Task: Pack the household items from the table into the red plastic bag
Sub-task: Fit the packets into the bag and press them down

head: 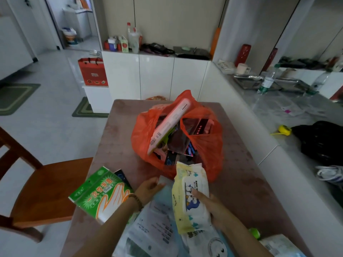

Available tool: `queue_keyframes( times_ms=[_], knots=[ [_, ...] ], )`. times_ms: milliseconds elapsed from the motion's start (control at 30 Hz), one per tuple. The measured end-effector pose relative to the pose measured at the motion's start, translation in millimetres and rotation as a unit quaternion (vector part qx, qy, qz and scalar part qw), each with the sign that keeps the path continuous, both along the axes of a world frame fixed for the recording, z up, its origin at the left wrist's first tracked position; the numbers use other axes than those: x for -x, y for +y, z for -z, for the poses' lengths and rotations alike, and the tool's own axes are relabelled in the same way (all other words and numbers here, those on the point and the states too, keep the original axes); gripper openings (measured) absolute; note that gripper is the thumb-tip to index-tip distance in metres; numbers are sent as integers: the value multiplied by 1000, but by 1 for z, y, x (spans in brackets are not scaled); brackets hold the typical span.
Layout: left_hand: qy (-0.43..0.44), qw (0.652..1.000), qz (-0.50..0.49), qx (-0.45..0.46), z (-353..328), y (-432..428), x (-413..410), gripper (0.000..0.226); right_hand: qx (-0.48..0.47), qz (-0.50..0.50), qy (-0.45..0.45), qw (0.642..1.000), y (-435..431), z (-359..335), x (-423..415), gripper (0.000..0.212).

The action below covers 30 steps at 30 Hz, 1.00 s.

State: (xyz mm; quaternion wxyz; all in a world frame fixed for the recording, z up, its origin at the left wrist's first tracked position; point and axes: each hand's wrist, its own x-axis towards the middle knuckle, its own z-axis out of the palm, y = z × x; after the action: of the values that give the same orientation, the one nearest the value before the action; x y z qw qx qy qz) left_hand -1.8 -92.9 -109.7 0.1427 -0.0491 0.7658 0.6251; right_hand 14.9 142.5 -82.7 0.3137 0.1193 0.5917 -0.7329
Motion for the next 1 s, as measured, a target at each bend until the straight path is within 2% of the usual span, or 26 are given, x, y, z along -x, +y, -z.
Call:
queue_keyframes(
  times_ms=[100,167,267,400,467,533,567,667,733,767,833,867,967,1000],
  knots=[
    [25,999,25,-26,-42,-9,-14,27,64,-28,5,998,-10,-2,-1,71],
    [65,998,16,-11,-64,-9,-22,26,148,-37,-21,988,-23,0,-7,71],
    [111,993,34,22,-94,-6,-31,30,248,12,-52,967,-46,-3,-8,76],
    [158,985,-5,67,-140,-12,-26,44,259,41,-7,965,-58,-19,14,58],
    [246,956,-85,134,-158,-22,-12,38,297,36,1,954,-59,-33,30,62],
    [308,915,-164,202,-165,-35,8,19,330,27,3,943,-59,-45,46,71],
    [291,914,-167,228,-163,-42,21,25,340,21,11,940,-58,-48,54,73],
    [120,943,-98,294,-145,-49,48,48,331,24,32,943,-51,-55,78,72],
    [164,931,-74,318,-145,-41,66,50,317,36,44,947,-45,-60,95,66],
    [203,930,-71,297,-149,-36,74,45,306,51,50,949,-43,-60,103,56],
    [213,951,-47,217,-165,-28,89,24,291,64,55,953,-42,-62,120,42],
    [216,957,-28,191,-169,-29,97,15,281,65,53,956,-43,-63,129,44],
    [229,950,-6,211,-177,-26,122,28,249,53,67,965,-48,-67,153,64],
    [217,954,-15,208,-179,-26,130,32,241,48,78,966,-49,-68,159,61]
  ],
)
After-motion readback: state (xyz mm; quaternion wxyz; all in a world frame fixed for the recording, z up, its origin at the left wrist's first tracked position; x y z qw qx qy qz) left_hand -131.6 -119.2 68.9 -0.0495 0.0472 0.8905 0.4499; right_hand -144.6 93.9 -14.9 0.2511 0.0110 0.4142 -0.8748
